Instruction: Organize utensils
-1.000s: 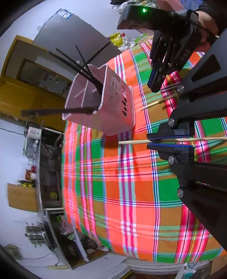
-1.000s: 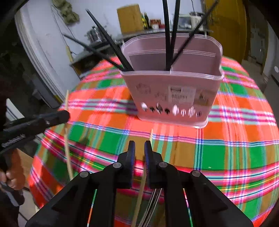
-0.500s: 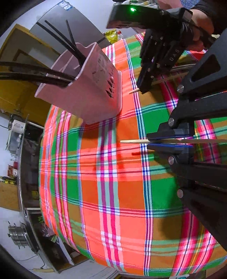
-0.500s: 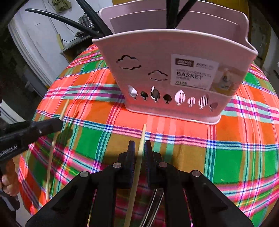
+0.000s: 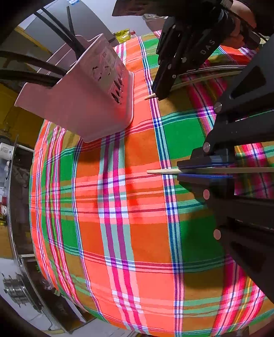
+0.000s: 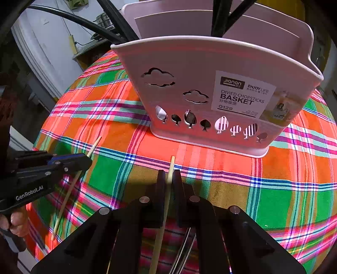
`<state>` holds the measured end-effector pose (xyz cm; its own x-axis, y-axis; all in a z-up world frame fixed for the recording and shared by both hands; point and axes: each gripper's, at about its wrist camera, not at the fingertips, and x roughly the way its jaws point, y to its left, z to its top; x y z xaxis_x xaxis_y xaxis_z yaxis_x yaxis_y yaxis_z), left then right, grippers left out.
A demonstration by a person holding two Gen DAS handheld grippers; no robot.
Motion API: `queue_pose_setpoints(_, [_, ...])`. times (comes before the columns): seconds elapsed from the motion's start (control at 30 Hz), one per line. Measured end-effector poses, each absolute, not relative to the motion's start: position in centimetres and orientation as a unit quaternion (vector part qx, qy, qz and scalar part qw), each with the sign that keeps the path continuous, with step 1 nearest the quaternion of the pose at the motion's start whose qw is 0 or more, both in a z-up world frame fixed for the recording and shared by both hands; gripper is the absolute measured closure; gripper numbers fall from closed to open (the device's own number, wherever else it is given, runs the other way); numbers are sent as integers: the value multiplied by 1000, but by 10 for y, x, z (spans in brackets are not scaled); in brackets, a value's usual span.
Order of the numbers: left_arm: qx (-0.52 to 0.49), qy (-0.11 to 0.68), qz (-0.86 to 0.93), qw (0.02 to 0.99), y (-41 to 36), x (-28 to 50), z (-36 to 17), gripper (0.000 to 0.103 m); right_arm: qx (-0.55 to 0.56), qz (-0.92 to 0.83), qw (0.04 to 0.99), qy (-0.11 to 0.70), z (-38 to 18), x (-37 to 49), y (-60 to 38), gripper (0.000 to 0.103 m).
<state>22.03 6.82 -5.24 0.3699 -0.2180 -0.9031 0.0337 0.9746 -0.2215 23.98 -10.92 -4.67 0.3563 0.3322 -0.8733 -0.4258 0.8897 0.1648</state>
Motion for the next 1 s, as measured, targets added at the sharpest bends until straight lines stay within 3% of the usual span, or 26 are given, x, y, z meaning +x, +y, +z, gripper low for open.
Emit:
queue_pose_setpoints(0.53, [-23,540,-76,838,49,230,-39,98,-32,248,832,495,-24,230,-116,97])
queue_pose_setpoints(1.0, [-6,451,-92,888,41,200,55,99,-11,260,869,420,44,211,-134,97])
